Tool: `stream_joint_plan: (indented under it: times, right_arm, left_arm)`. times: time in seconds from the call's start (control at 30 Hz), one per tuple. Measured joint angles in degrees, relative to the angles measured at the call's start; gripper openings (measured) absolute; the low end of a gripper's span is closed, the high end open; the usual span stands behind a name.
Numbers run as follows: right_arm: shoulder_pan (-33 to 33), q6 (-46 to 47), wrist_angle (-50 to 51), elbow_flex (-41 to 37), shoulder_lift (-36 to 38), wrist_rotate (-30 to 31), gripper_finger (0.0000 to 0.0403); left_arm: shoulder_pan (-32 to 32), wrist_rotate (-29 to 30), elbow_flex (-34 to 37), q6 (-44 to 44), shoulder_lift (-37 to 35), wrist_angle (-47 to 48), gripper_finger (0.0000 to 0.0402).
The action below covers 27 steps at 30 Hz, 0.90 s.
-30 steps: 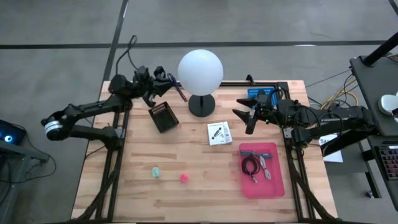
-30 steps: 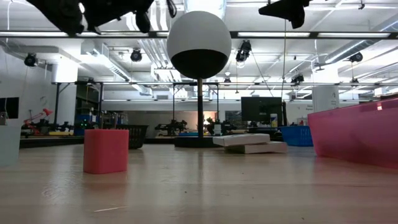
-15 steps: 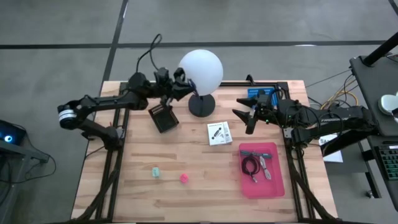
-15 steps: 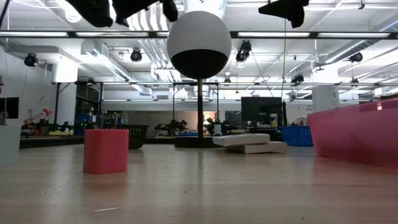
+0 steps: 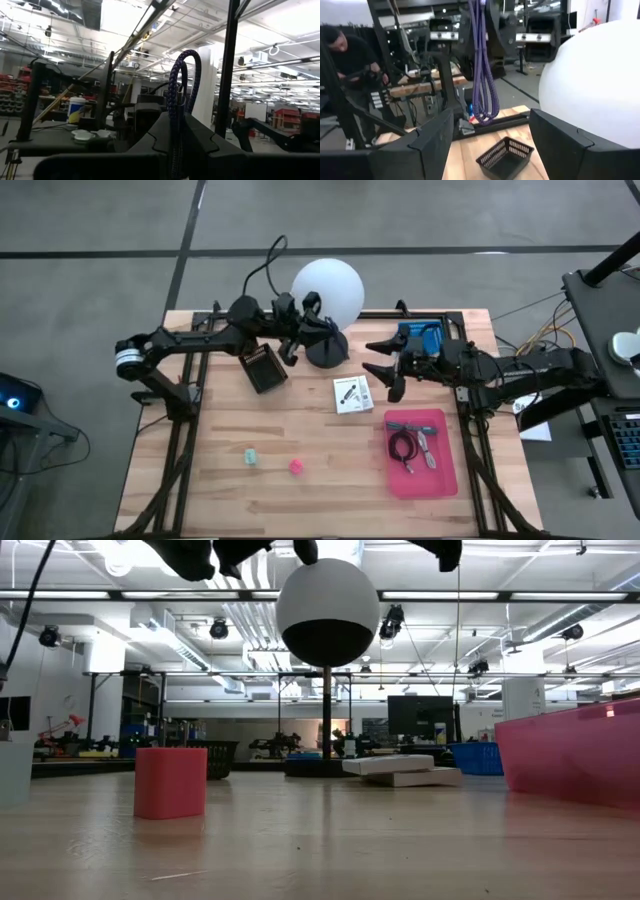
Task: Pick and place items into bin
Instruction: Put the purple charger cable into the pink bin
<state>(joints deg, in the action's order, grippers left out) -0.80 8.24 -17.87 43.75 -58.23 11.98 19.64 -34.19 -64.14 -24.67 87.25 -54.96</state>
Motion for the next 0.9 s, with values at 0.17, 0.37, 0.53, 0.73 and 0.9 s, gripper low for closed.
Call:
stream_joint_plan:
  times: [0.17, 0.37, 0.53, 0.73, 0.9]
  right_arm:
    - [-0.04, -2.79, -2.42, -0.02, -2.45, -0.02, 0.0242]
    - [-0.04, -2.97, -6.15, -0.02, -3.50, -0.06, 0.0241]
    - [-0.05, -6.24, -8.58, -0.02, -3.66, -3.12, 0.0237]
    - [-0.07, -7.09, -8.94, -0.02, -4.62, -4.72, 0.0238]
    - [-0.10, -7.39, -9.09, -0.02, -5.71, -4.98, 0.0236]
  left_arm:
    - [-0.38, -1.30, -0.09, -0.28, 0.23, 0.11, 0.0008]
    - [-1.02, -1.51, 0.00, -0.31, 0.14, 0.39, 0.0008]
    - [-1.84, -1.79, 0.02, -0.06, 0.14, 0.46, 0.0008]
    - [-2.11, -1.83, 0.04, 0.01, 0.14, 0.49, 0.0008]
    - [-2.53, -1.81, 0.04, 0.03, 0.12, 0.48, 0.0008]
